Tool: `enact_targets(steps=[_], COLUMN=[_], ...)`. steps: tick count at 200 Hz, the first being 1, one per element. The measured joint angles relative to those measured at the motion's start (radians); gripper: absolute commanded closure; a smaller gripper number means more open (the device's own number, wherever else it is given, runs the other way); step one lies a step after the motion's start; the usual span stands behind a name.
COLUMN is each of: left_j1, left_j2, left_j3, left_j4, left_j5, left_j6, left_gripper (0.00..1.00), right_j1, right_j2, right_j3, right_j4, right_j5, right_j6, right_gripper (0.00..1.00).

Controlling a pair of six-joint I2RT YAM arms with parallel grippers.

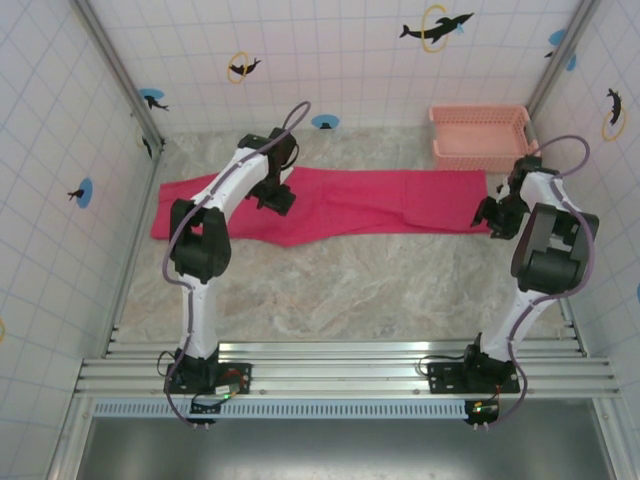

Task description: Roll up the long pants

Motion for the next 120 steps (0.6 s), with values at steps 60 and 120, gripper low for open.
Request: enact_targets(steps=[60,120], left_j1=[-0.016,-0.106], left_j2=[0.021,0.158], left_j3=[0.014,0.172], left_j4=[0.097,0.118], left_j5=[0.225,0.329], left_j6=[-0.219,-0.332], left_gripper=[0.02,0.03], right_j1=[-0.032,-0.032], right_j2=[-0.023,-0.044], right_j3=[-0.151,-0.208], right_j4=[0.199,0.360], right_j5=[-0.050,-0.073], right_j6=[0.163,0.304], right_gripper=[0.37,0.42])
